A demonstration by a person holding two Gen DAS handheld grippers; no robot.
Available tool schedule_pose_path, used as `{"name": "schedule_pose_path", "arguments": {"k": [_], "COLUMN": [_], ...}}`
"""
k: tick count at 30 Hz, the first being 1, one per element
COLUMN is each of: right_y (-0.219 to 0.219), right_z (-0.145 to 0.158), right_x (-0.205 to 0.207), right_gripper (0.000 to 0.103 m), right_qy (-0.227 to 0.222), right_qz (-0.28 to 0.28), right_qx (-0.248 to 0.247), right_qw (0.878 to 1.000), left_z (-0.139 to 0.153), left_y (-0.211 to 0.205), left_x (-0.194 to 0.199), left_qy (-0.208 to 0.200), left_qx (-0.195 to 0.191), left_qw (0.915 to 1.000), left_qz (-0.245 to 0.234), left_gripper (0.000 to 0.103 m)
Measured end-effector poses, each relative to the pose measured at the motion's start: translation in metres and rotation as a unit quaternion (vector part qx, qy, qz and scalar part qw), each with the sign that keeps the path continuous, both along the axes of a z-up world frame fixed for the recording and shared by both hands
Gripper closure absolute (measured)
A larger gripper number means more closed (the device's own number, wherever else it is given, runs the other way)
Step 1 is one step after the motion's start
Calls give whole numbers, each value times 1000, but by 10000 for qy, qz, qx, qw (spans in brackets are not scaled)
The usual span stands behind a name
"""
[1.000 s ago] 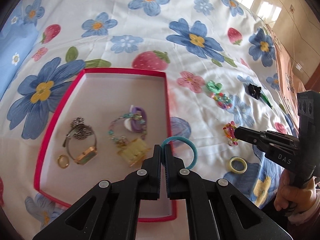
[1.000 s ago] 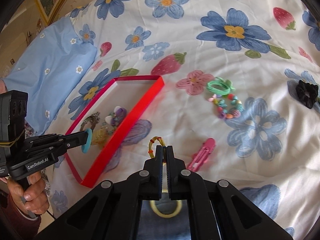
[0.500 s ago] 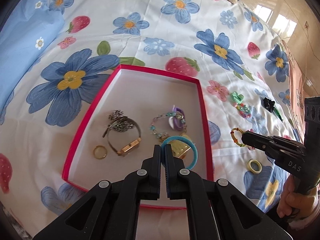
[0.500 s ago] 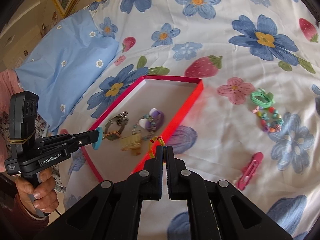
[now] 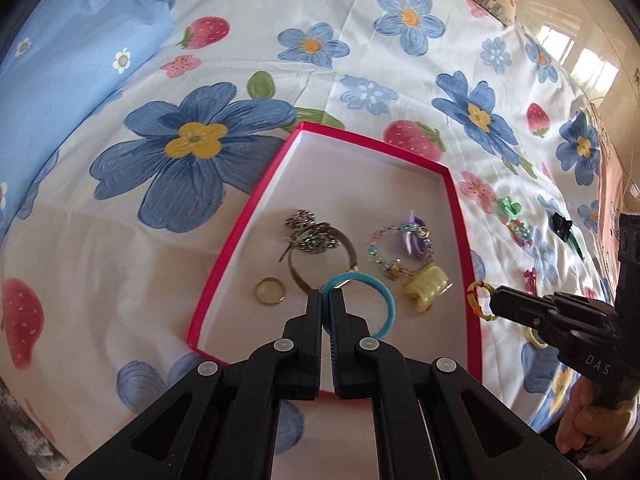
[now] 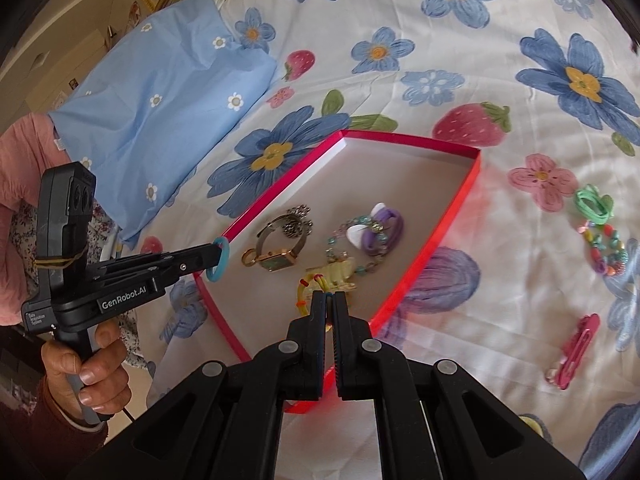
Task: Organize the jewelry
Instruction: 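Carry the hair tie and beaded ring into the red box and open both tools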
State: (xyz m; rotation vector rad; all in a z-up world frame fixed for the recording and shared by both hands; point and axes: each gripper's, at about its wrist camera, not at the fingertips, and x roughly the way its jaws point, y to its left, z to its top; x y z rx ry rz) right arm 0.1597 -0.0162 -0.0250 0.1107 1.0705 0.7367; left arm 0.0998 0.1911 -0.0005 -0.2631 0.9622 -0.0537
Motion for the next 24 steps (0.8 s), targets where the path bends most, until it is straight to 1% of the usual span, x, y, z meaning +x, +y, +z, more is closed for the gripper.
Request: {"name": "schedule_pose_path", "arguments": {"k": [8, 12, 16, 24], "right_y": [25, 37, 42, 53], "right_z": [-9, -18, -26, -42], "right_x": [-5, -6, -7, -6], "right_gripper": [100, 100, 100, 100], "right_qy": [129, 215, 295, 451], "right_qz": [299, 455, 510, 680], "right_qx": [-84, -209, -312, -564], "right_qw": [9994, 9985, 9978, 9951], "left_z": [-13, -22, -28, -40], "left_y": [13, 13, 11, 9], "left_x": [4, 10, 15, 24], "left_qy": [146, 261, 312, 429], "left_qx": [76, 122, 246, 284], "left_qw": [9997, 9994, 9991, 9986], "left_qz": [168, 165, 174, 150], "left_gripper": [100, 100, 100, 100]}}
